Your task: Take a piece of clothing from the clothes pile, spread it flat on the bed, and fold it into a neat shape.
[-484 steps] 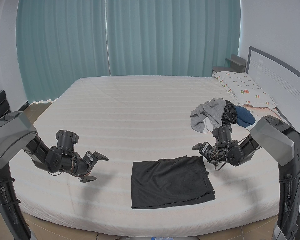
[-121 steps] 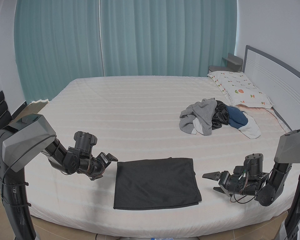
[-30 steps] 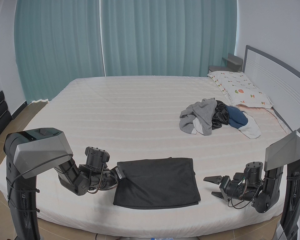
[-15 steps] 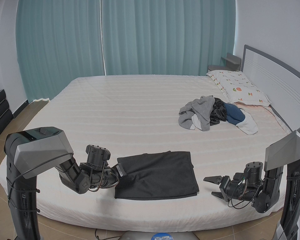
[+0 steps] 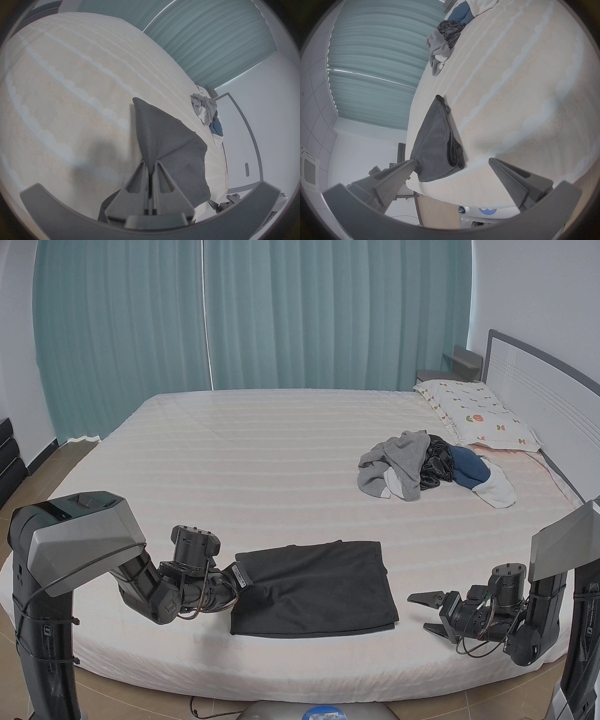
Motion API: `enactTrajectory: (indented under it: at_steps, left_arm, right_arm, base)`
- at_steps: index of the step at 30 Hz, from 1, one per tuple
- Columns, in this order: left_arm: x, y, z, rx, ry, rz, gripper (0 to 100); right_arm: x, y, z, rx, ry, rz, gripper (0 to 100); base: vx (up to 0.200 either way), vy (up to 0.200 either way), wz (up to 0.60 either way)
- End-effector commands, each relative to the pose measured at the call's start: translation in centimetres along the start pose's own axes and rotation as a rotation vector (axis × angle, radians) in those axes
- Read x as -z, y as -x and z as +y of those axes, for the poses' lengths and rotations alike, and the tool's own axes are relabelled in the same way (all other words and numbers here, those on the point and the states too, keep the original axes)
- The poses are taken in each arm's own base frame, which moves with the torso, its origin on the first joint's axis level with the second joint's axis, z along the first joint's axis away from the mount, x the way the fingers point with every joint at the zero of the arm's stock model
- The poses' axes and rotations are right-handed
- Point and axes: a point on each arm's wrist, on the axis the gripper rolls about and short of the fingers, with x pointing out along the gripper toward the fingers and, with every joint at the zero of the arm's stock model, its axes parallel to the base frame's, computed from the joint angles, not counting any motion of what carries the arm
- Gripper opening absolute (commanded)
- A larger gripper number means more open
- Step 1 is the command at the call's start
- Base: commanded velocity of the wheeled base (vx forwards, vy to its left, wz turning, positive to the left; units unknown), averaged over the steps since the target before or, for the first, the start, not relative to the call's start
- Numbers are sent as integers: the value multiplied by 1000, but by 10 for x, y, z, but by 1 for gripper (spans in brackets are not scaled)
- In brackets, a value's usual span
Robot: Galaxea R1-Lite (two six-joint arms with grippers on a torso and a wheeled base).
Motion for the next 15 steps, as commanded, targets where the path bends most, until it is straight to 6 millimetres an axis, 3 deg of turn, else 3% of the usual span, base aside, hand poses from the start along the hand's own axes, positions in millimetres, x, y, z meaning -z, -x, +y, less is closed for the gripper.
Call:
enactTrajectory:
  at_steps: [1,15]
  left_arm:
    - [-1,1,0,0,5,-3,0]
    - [-7,5,3,-4,16,-20,0]
  right_arm:
    - [0,0,0,2,-1,2,100]
    - [0,0,0,2,-1,2,100]
  base:
    - [0,200,0]
    - [0,200,0]
